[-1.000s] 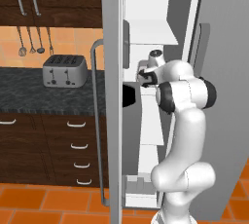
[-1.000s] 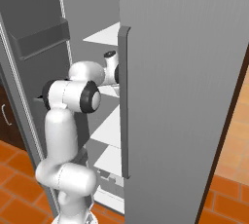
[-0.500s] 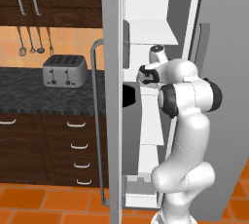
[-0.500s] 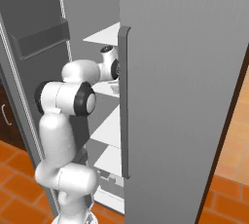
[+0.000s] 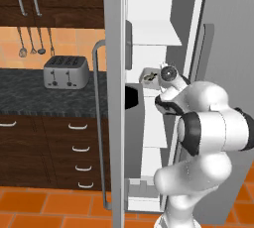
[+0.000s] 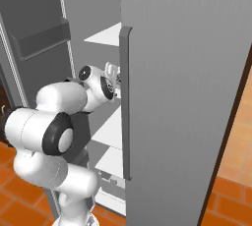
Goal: Take the meat container that has the fish and place it on the second highest rack of the freezer. Then take the vegetable container that has the garlic and broccoli and place it on the highest rack of the freezer.
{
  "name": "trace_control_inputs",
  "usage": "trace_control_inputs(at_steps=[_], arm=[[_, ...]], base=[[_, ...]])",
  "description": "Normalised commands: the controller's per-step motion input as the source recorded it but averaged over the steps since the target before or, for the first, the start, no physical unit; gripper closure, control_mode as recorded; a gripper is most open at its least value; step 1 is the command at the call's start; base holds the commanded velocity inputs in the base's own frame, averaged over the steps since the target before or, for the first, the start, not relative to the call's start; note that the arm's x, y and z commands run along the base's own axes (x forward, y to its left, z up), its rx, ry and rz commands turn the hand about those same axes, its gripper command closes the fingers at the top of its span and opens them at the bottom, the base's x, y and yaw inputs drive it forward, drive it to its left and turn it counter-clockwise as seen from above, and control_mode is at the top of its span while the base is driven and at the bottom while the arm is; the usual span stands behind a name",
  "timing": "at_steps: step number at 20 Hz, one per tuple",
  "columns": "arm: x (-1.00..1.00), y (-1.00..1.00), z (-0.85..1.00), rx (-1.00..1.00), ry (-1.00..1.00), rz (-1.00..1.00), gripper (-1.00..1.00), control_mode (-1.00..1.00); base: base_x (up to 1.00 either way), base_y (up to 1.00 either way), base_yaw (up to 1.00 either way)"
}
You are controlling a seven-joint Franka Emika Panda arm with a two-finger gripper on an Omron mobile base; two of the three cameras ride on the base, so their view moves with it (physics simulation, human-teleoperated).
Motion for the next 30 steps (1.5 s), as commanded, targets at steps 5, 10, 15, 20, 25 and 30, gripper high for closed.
trace_control_inputs(at_steps=[5, 10, 15, 20, 25, 30], arm=[[-1.0, 0.27, 1.0, 0.09, -0.04, 0.0, -1.0, -1.0], [-1.0, 0.26, 1.0, 0.15, 0.06, 0.0, -1.0, -1.0], [-1.0, 0.28, 1.0, 0.18, 0.25, 0.0, -1.0, -1.0], [-1.0, 0.16, 0.98, 0.2, 0.37, -0.03, -1.0, -1.0], [-1.0, -0.04, 0.0, 0.04, 0.2, -0.15, -1.0, -1.0], [-1.0, -0.12, -0.23, 0.0, -0.3, 0.05, -1.0, -1.0]], base=[[0.0, 0.0, 0.0], [0.0, 0.0, 0.0], [0.0, 0.0, 0.0], [0.0, 0.0, 0.0], [0.0, 0.0, 0.0], [0.0, 0.0, 0.0]])
